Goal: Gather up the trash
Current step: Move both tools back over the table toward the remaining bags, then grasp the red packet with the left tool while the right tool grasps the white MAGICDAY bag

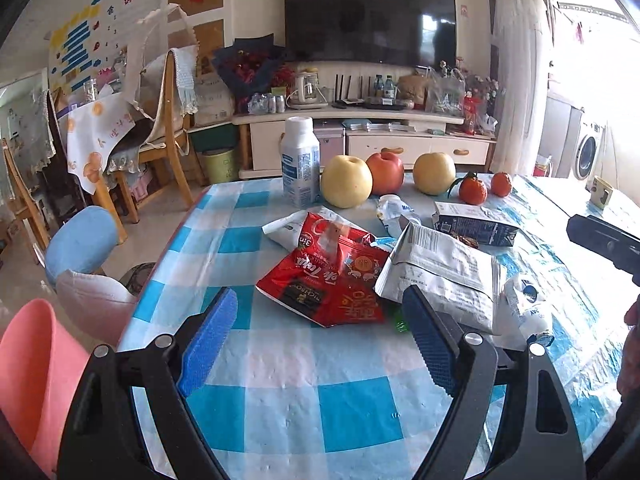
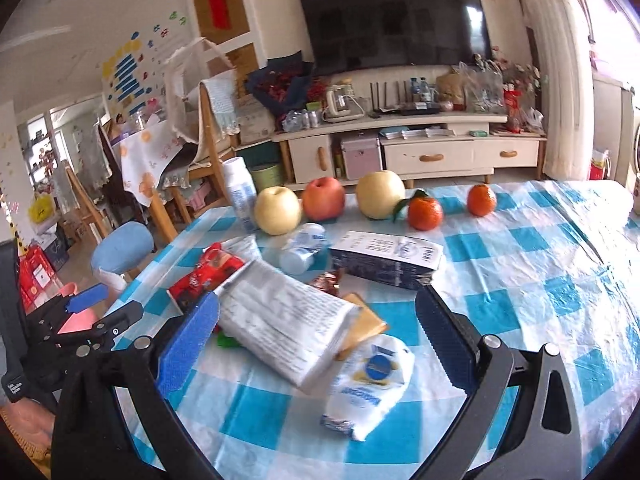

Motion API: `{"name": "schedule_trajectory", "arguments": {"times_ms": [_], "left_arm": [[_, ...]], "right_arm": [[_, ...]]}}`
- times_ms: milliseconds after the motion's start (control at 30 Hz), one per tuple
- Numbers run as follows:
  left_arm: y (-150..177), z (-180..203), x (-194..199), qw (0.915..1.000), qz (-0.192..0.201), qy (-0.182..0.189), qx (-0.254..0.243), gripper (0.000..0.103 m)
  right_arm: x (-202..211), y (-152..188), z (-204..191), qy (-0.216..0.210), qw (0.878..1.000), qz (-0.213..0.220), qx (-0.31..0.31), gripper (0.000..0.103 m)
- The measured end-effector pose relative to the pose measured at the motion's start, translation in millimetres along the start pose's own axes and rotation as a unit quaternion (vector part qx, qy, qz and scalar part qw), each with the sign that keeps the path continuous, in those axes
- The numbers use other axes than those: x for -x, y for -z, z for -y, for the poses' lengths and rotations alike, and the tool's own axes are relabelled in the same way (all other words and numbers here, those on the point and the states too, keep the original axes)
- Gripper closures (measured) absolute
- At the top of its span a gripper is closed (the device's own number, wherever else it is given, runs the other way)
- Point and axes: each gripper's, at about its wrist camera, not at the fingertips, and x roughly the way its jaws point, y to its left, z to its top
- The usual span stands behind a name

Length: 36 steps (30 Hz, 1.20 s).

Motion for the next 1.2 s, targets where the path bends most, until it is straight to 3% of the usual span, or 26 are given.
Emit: {"name": "schedule_trajectory", "arguments": {"times_ms": [200,300,367,433,533,1067,1100,1200], "left_arm": [[-11,17,-23,0.9995,-0.018,-0.011,-0.022,0.020],[-11,21,-38,0.9992,-0.033,-0.014,-0.019,0.023],[-10,21,-46,0.9988,-0.044,-0.015,-0.014,0.024],[-8,22,-52,0.9982,-0.054,-0.019,-0.016,0.025],[-3,24,-60,0.9972,-0.067,-0.021,-0.025,0.025],[-5,28,-102,0.9909,-0.116,-0.018,-0.066,0.025],[-7,30,-103,0.9905,-0.115,-0.022,-0.072,0.027],[-12,35,-110,0.9890,-0.119,-0.024,-0.084,0.043]], "right_arm": [[-8,8,41,0.013,0.999,-0.032,-0.014,0.004],[-15,16,48,-0.006,0.999,-0.051,-0.011,0.004],[-27,23,49,-0.009,0.996,-0.086,-0.013,0.005],[-35,28,48,-0.030,0.993,-0.110,-0.021,0.010],[-45,34,42,-0.027,0.990,-0.140,-0.010,0.023],[-68,47,38,0.008,0.984,-0.178,0.014,0.023],[-68,47,39,0.008,0.984,-0.177,0.014,0.023],[-69,47,39,0.009,0.984,-0.177,0.016,0.023]]}}
